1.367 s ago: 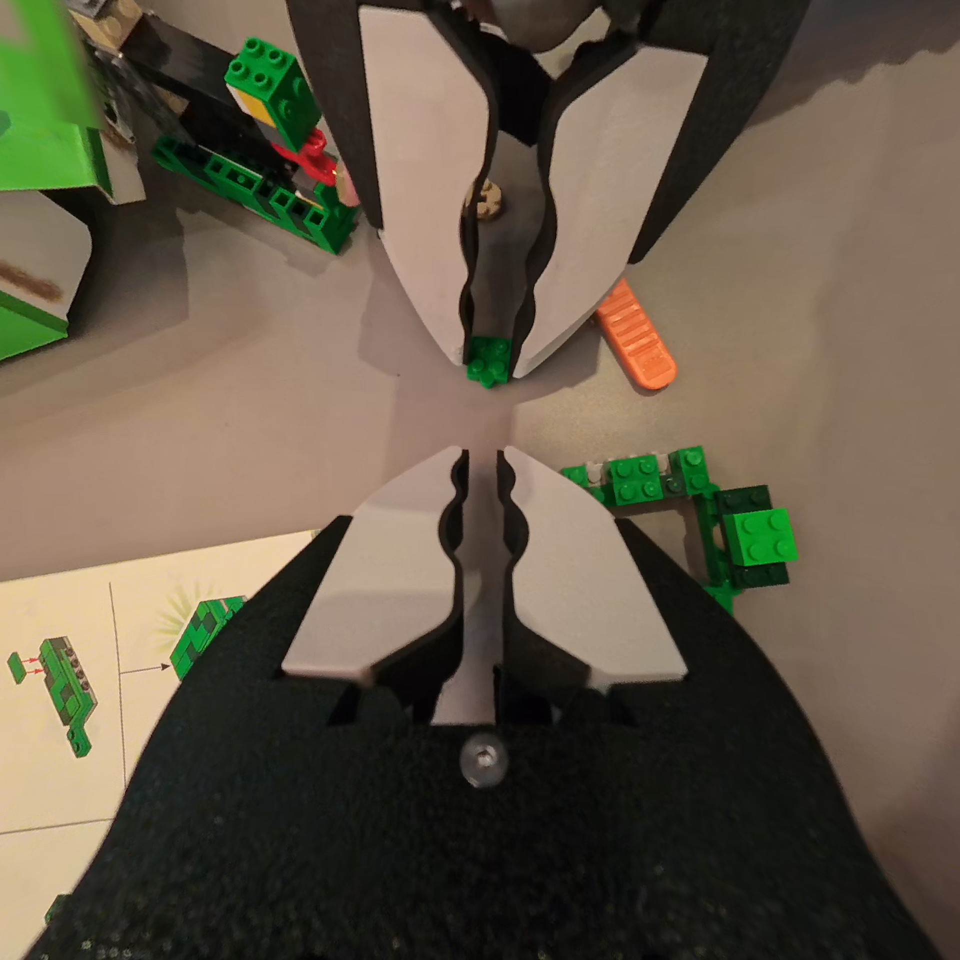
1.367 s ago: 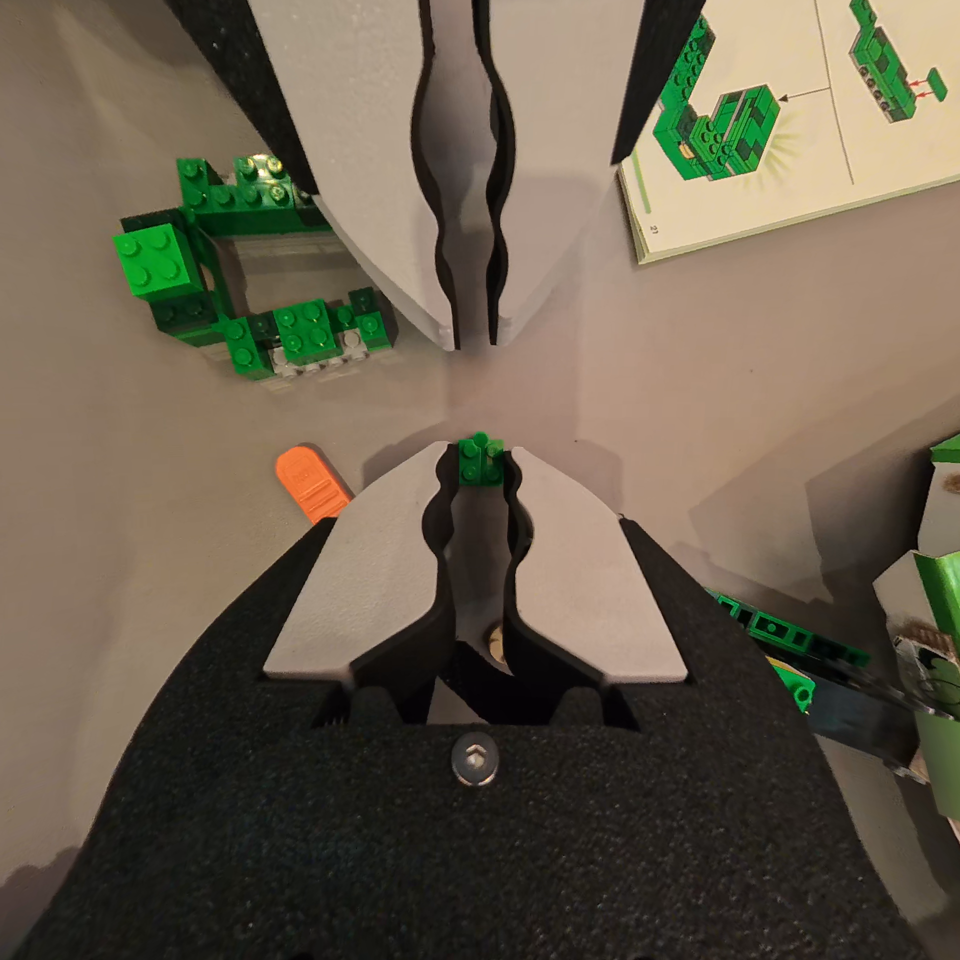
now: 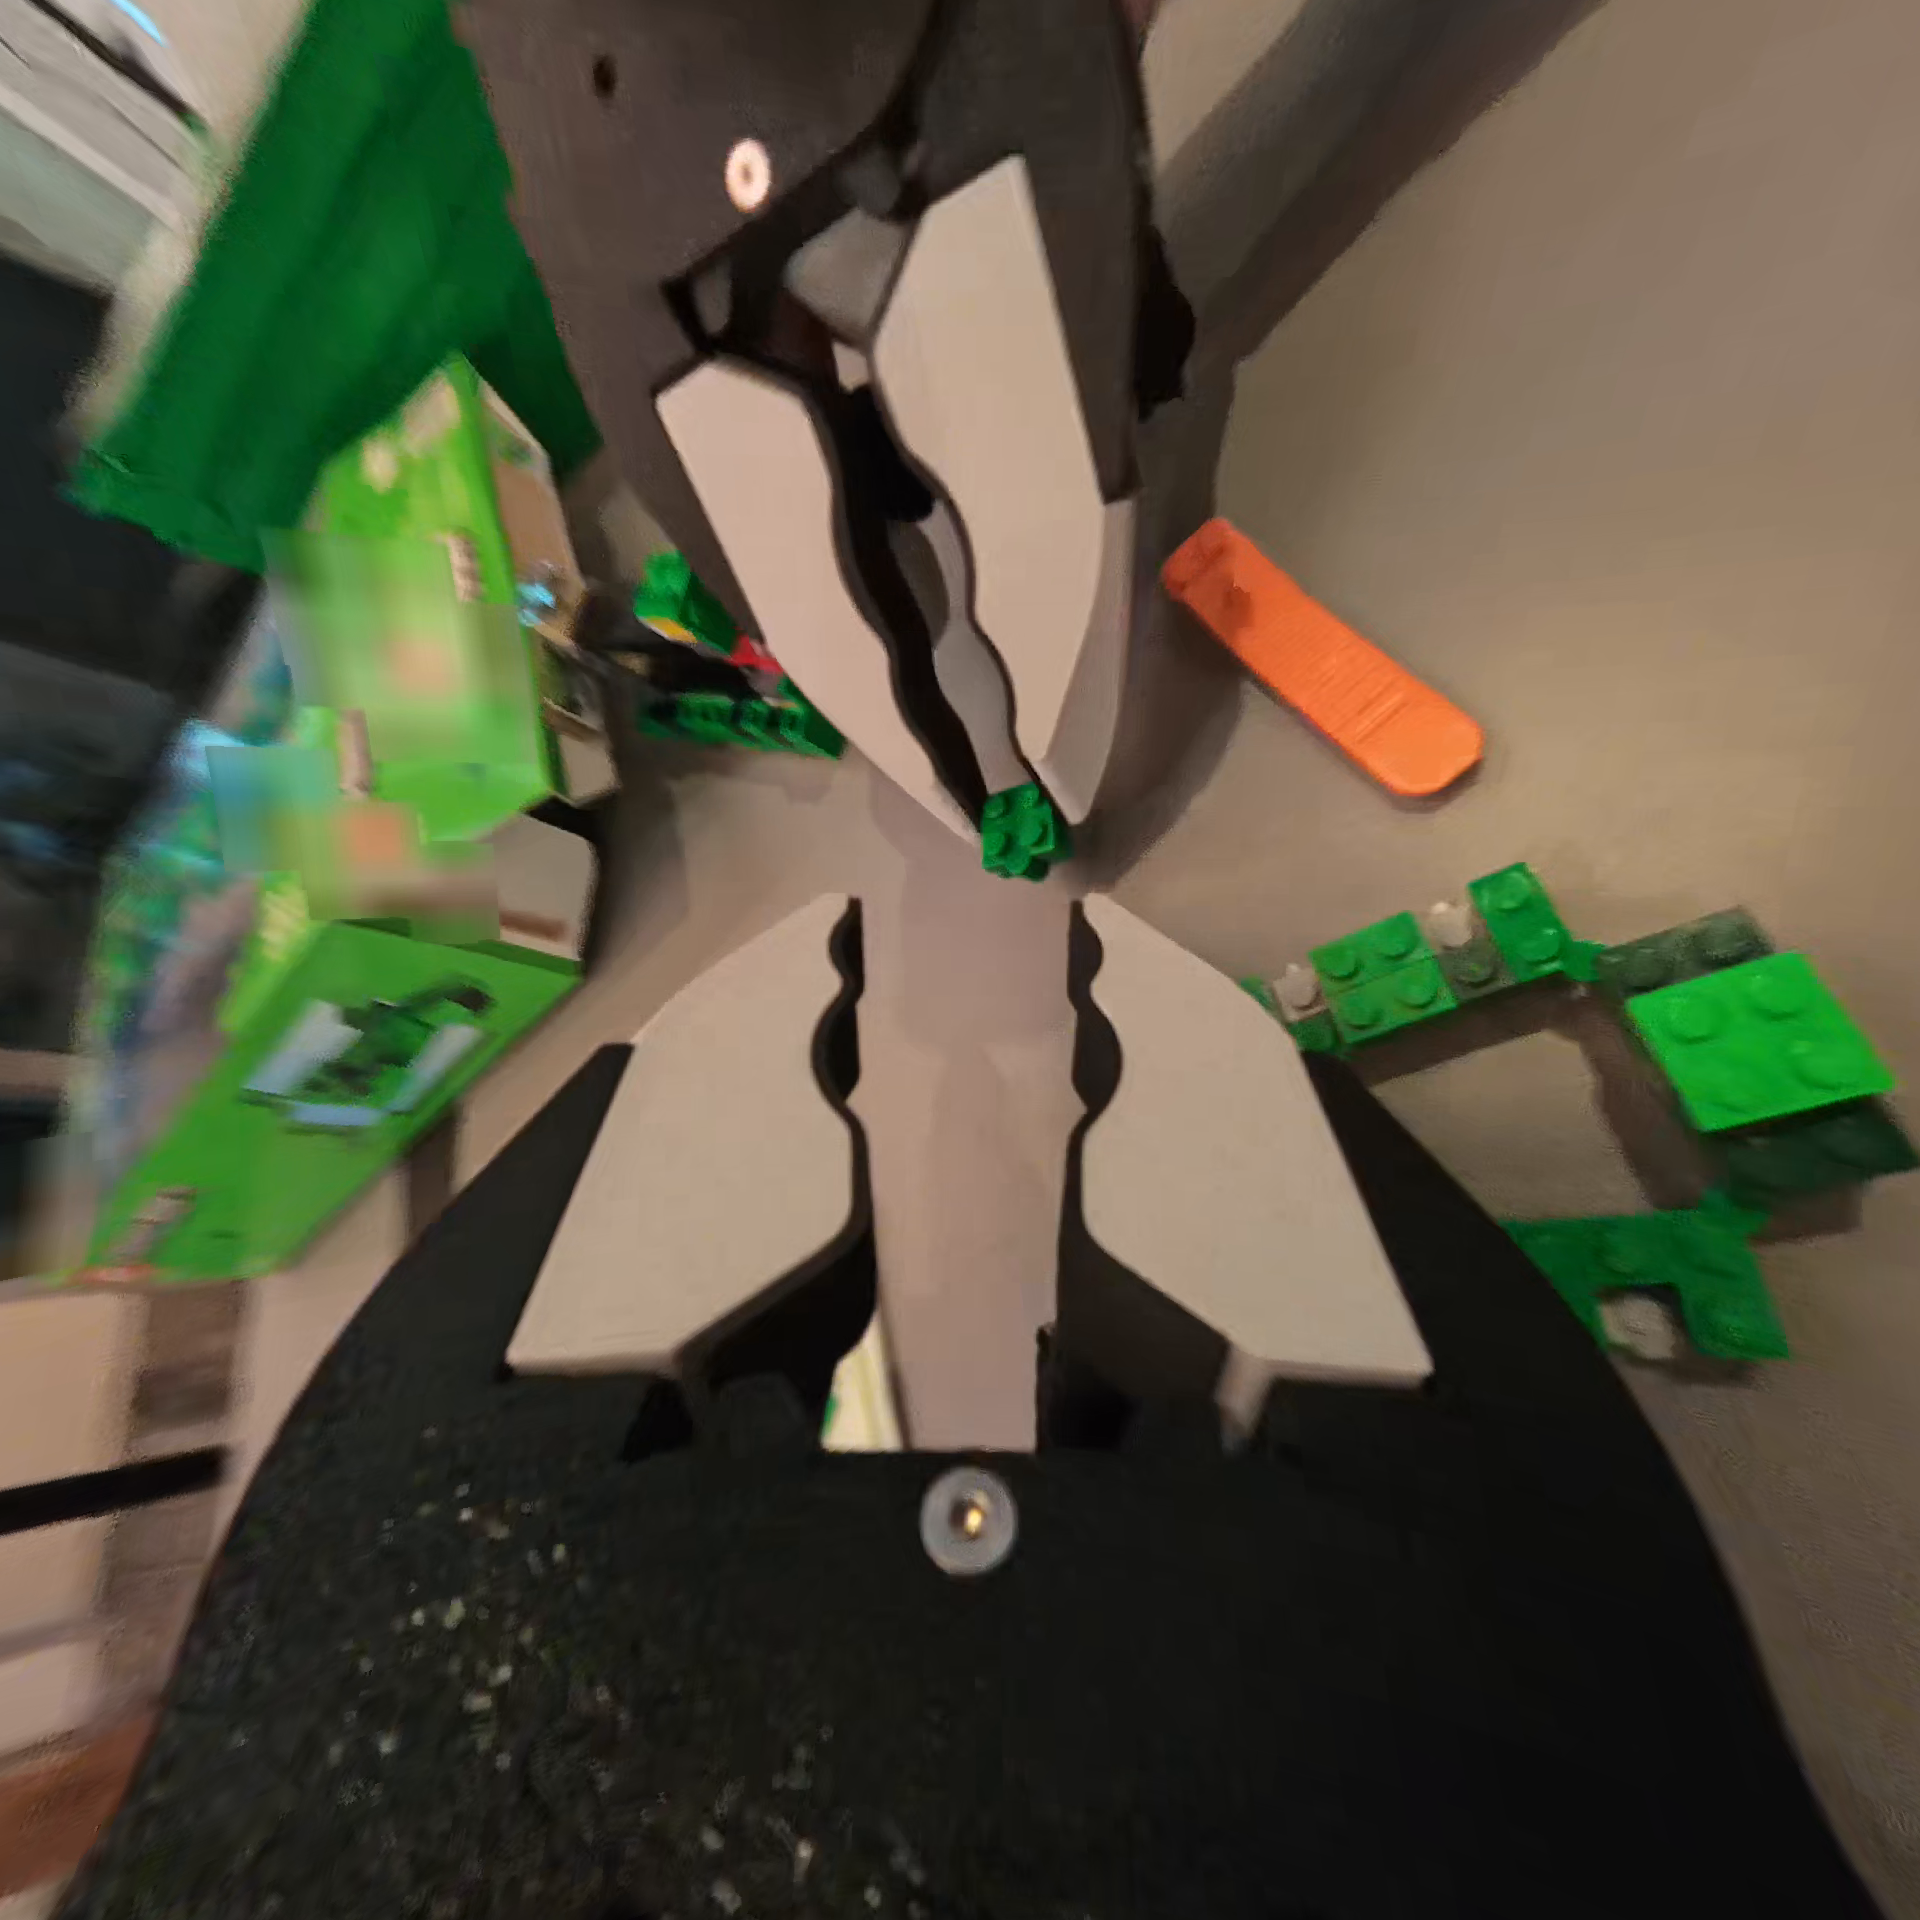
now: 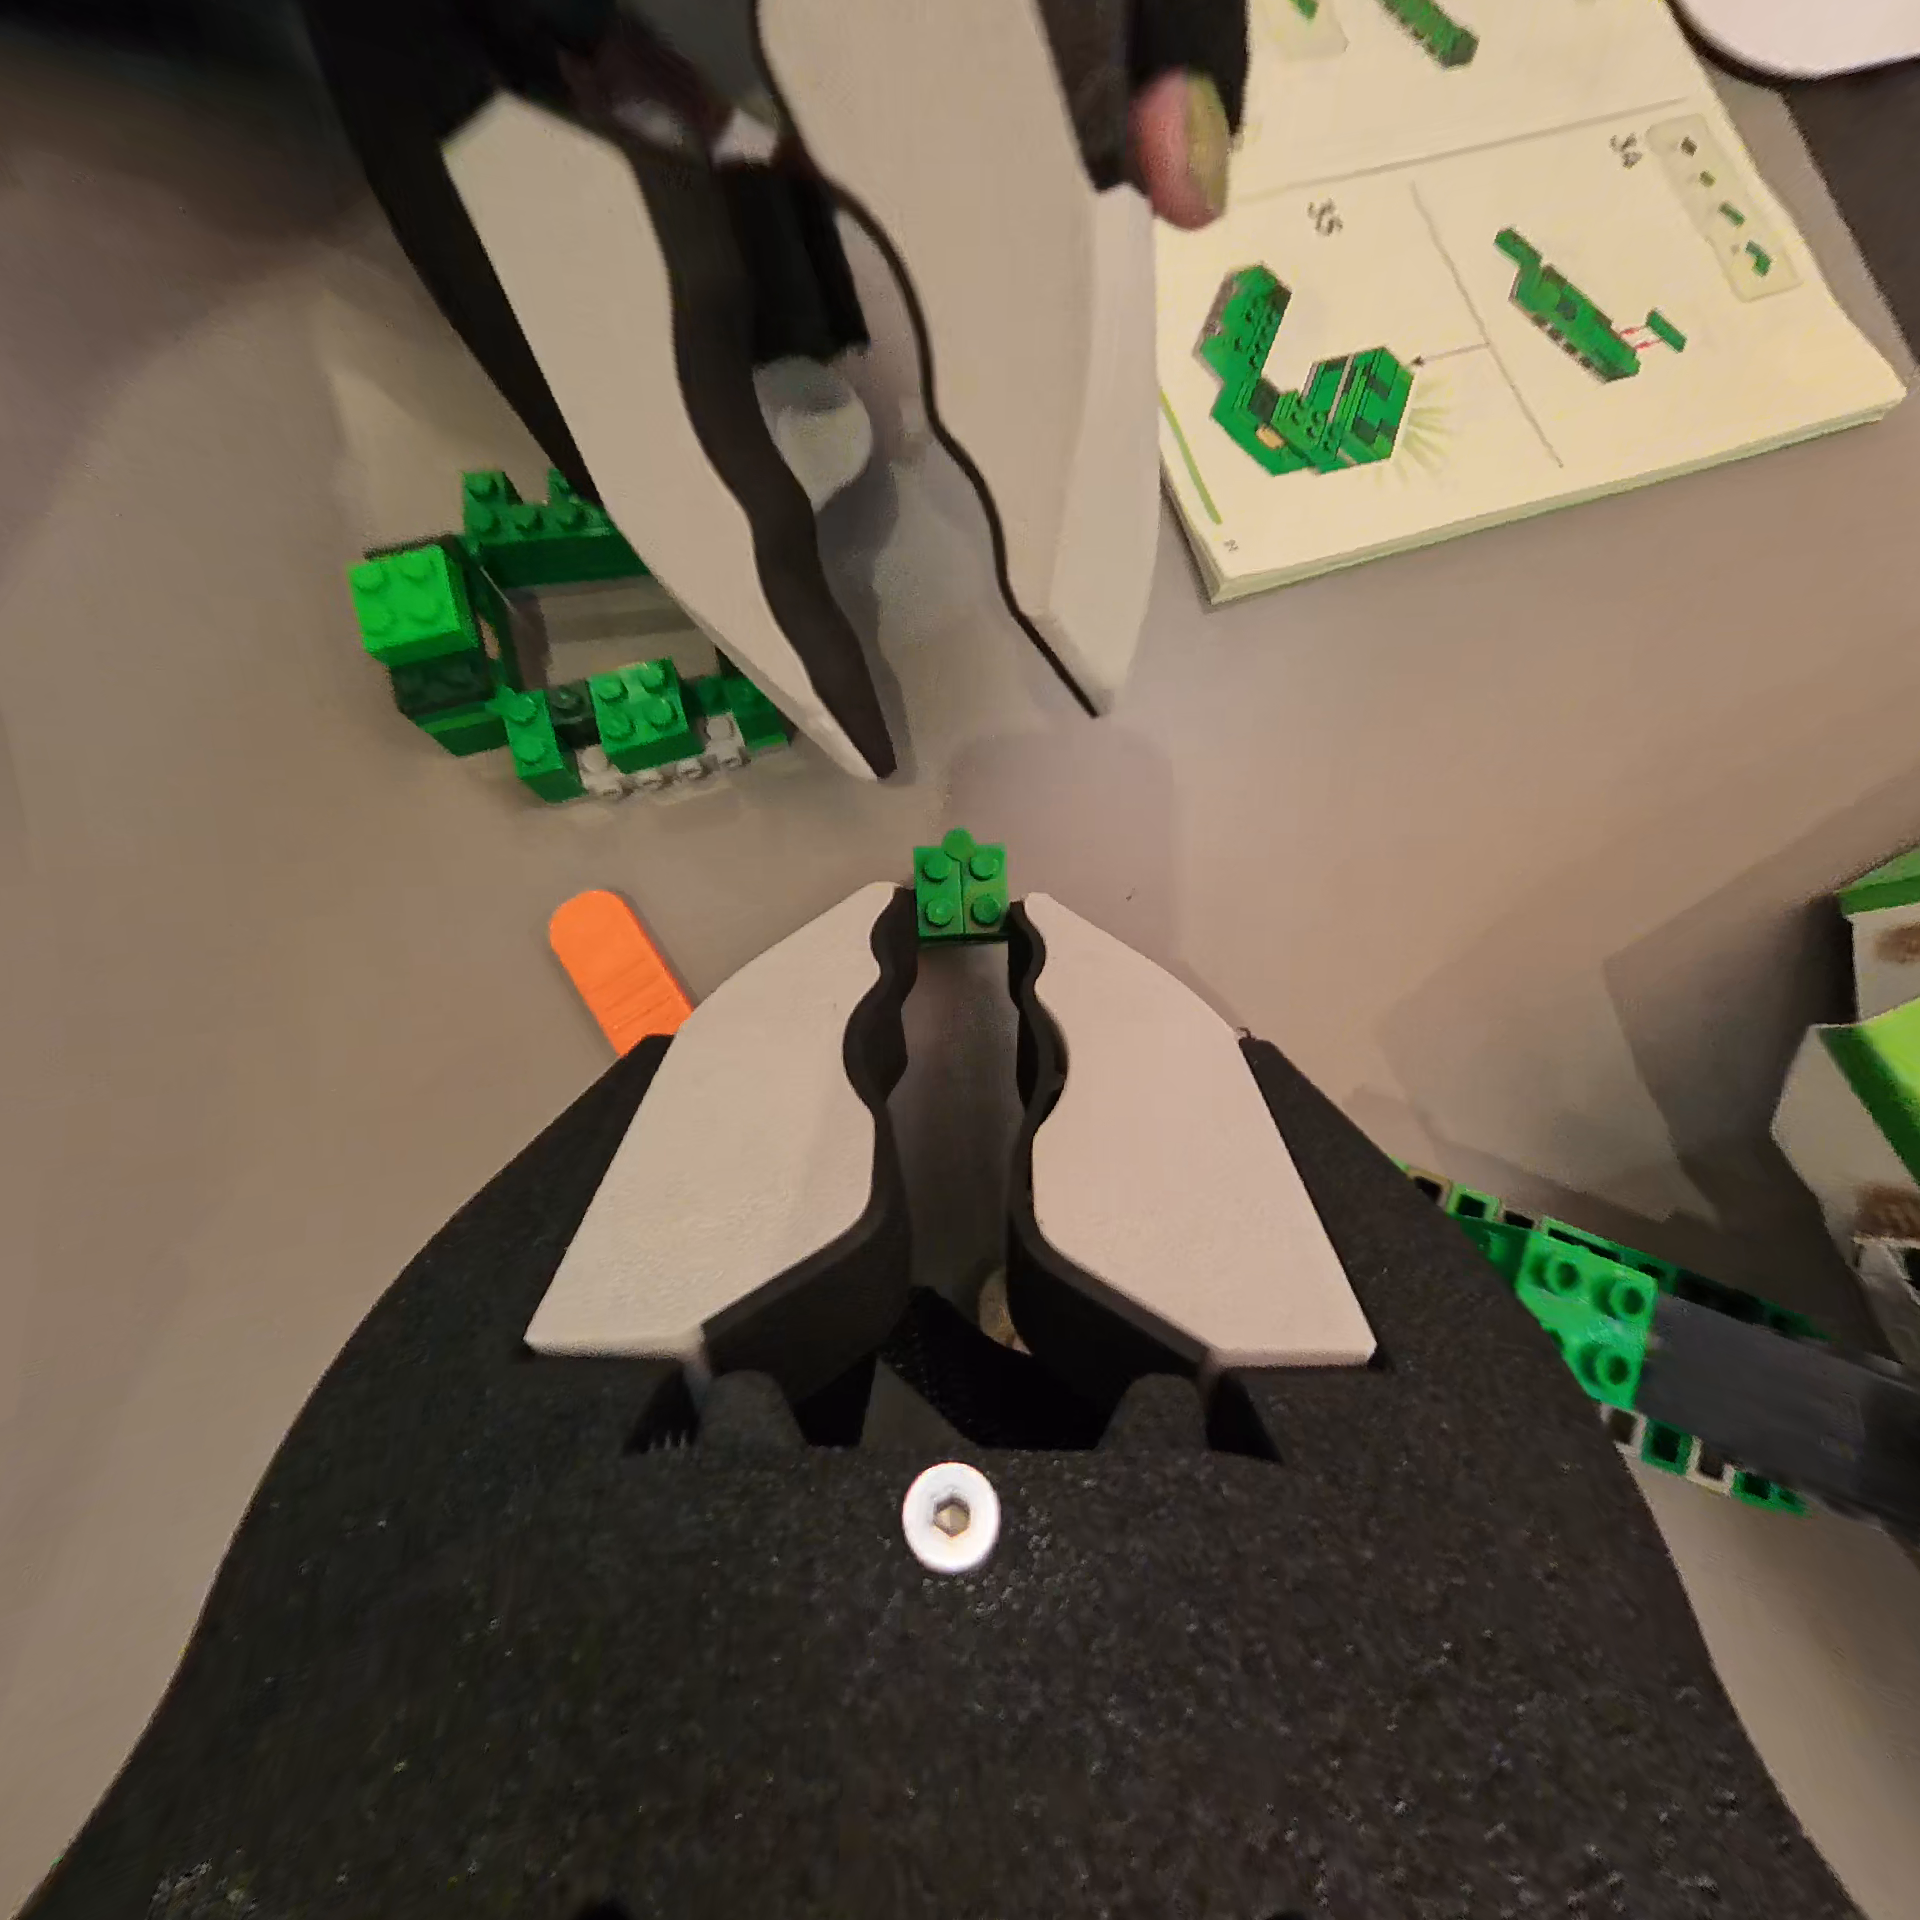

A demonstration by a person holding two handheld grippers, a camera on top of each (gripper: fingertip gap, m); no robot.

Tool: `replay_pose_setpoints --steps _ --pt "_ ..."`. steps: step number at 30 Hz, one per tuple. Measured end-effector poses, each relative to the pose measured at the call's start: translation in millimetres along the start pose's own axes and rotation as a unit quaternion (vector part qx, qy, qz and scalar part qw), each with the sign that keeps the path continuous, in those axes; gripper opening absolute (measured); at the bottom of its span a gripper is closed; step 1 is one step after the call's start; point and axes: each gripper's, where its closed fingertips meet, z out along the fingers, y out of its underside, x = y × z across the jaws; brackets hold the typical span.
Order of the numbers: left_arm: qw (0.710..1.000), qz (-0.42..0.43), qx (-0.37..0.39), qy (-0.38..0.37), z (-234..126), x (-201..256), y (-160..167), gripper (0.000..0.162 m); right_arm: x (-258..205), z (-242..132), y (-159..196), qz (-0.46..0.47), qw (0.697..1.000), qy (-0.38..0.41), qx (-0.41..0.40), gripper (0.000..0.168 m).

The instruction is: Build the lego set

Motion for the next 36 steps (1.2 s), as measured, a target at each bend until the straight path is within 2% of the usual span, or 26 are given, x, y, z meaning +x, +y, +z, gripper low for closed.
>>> replay_pose_setpoints --steps 3,7,17,26,32,36 --pt "0.991 0.096 0.036 -0.087 -8.1 -10.4 -12.8 0.042 1.4 -10.7 -14.1 0.006 1.000 -0.004 0.020 0.016" --pt "0.967 0.183 0.055 -0.167 -20.4 -18.7 -28.0 0.037 0.4 -21.6 -34.1 0.000 0.999 -0.012 0.035 0.016" --pt "0.950 0.246 0.044 -0.187 -21.0 -15.3 -28.4 0.032 -3.9 -27.5 -43.0 -0.016 1.000 -0.017 0.014 0.016" --pt "0.962 0.221 0.031 -0.160 -14.0 -12.1 -16.4 0.024 3.2 -21.2 -23.7 -0.002 1.000 0.009 -0.008 0.016" --pt "0.983 0.161 0.009 -0.092 -7.1 -4.8 -1.3 0.022 9.3 -12.2 -0.7 0.017 0.998 0.055 -0.030 0.016" --pt "0.997 0.080 -0.002 -0.016 -4.2 4.7 4.7 0.019 3.9 -15.6 6.2 0.021 0.997 0.075 -0.030 0.016"
